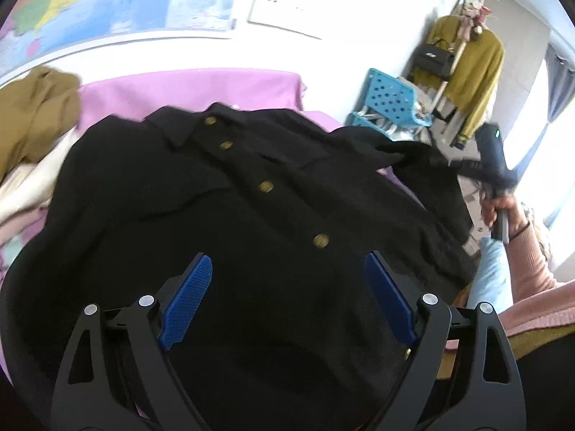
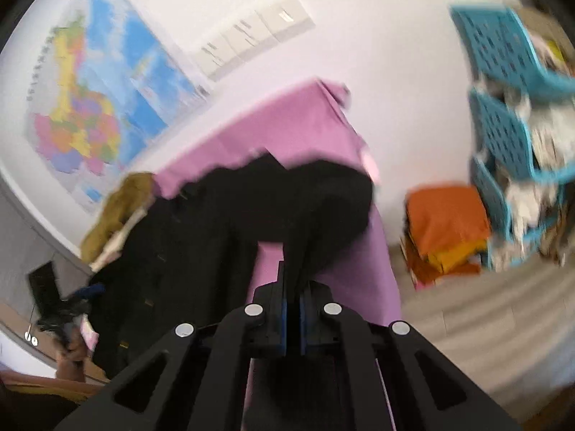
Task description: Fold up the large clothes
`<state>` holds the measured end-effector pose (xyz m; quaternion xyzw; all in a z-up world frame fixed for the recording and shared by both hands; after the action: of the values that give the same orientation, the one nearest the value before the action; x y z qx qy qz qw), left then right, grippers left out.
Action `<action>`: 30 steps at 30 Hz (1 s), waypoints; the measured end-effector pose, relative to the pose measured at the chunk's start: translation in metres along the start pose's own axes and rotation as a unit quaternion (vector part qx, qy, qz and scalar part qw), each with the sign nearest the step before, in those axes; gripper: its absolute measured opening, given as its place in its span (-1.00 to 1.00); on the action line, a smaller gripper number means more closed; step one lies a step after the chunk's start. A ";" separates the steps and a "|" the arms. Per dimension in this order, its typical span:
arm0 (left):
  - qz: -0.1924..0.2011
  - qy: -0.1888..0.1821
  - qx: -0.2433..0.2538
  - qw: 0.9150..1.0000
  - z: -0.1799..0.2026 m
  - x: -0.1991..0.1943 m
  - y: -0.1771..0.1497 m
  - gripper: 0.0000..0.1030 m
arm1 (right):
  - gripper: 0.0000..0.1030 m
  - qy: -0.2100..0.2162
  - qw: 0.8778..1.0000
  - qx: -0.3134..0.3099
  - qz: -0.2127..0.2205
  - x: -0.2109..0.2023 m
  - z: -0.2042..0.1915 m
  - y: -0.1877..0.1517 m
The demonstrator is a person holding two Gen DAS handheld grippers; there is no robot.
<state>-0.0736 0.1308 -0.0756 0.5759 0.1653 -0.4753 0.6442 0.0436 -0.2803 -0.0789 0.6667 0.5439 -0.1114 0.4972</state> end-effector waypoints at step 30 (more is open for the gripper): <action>0.027 -0.063 -0.014 0.998 -0.019 -0.017 0.009 0.85 | 0.47 0.082 0.962 -0.221 -0.140 0.158 -0.258 0.052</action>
<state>-0.0683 0.1539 -0.0624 0.5399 0.1158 -0.4909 0.6739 0.0466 0.0239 -0.0350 0.4642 0.6819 -0.0020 0.5652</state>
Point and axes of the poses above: each gripper's, at about its wrist camera, not at the fingertips, and x roughly the way its jaws point, z to its right, y to its top, the point moved 9 cm from there along x, roughly the way its jaws point, and after that the axes turned 10 degrees about -z, right-handed, at the moved point
